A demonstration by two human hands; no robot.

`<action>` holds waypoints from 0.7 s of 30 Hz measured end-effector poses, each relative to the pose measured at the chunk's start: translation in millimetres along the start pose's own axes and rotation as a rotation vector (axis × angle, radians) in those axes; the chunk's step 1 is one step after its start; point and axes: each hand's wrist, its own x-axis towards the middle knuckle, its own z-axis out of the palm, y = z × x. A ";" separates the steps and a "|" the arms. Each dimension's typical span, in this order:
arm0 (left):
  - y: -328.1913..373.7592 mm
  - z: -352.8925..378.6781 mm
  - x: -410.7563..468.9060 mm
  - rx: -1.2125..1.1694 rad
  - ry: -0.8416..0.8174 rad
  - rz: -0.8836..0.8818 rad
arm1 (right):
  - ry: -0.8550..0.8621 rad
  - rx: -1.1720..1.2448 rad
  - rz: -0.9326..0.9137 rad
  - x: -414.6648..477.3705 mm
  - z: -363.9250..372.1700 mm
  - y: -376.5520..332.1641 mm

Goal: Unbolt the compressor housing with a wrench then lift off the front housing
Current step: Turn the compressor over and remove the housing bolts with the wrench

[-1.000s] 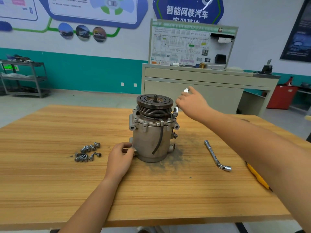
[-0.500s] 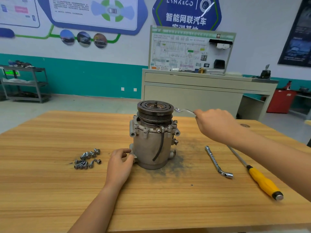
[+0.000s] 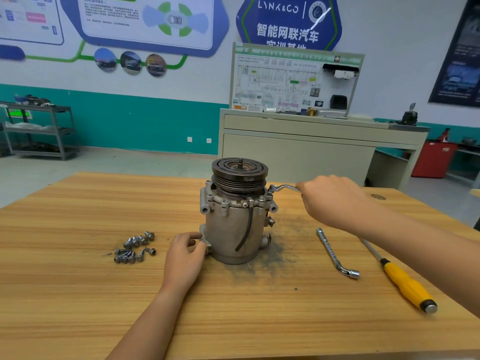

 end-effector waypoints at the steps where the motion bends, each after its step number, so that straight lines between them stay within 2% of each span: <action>1: 0.1 -0.2 -0.3 -0.004 0.000 -0.002 | -0.013 -0.002 -0.006 1.2 -1.0 -1.9; 13: 1.2 -1.7 -1.3 0.016 0.005 -0.015 | -0.117 -0.236 -0.129 -3.8 -21.0 -27.4; 21: 2.4 -3.8 -2.0 0.003 0.026 -0.025 | -0.037 -0.318 -0.087 24.8 -19.4 2.7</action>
